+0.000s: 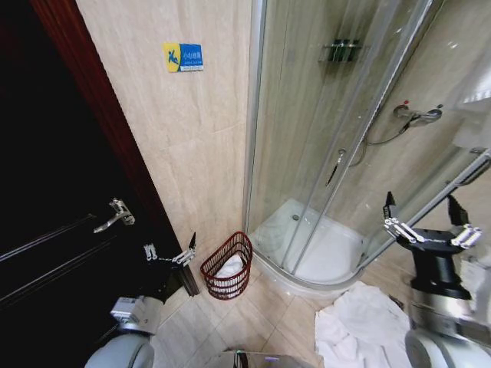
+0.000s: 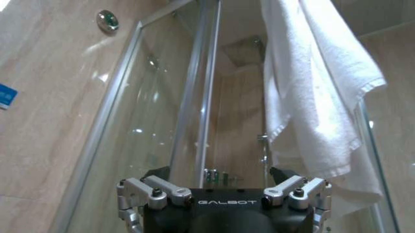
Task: Discard the used towel into the hamper.
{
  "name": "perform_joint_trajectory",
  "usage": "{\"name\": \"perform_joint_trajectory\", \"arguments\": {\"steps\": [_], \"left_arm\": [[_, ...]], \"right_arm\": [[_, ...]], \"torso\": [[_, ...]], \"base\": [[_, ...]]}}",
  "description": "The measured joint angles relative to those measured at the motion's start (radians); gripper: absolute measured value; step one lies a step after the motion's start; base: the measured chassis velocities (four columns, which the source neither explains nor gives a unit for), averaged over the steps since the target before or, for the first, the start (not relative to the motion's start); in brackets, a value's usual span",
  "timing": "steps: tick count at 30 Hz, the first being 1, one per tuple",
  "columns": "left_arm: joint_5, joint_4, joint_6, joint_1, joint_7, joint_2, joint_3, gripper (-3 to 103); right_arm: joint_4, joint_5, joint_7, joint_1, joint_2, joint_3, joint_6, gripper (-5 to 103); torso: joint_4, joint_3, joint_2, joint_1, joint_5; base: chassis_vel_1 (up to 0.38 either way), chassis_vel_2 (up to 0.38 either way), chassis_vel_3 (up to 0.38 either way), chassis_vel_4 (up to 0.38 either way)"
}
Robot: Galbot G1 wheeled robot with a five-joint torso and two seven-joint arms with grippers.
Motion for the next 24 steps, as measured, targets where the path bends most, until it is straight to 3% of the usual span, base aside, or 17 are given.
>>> {"name": "perform_joint_trajectory", "arguments": {"steps": [24], "left_arm": [[-0.001, 0.001, 0.001, 0.0, -0.001, 0.0, 0.0, 93]], "right_arm": [[0.0, 0.042, 0.013, -0.013, -0.01, 0.038, -0.036, 100]], "torso": [[-0.0001, 0.0, 0.0, 0.0, -0.0001]], "base": [[-0.021, -0.02, 0.022, 0.021]]}}
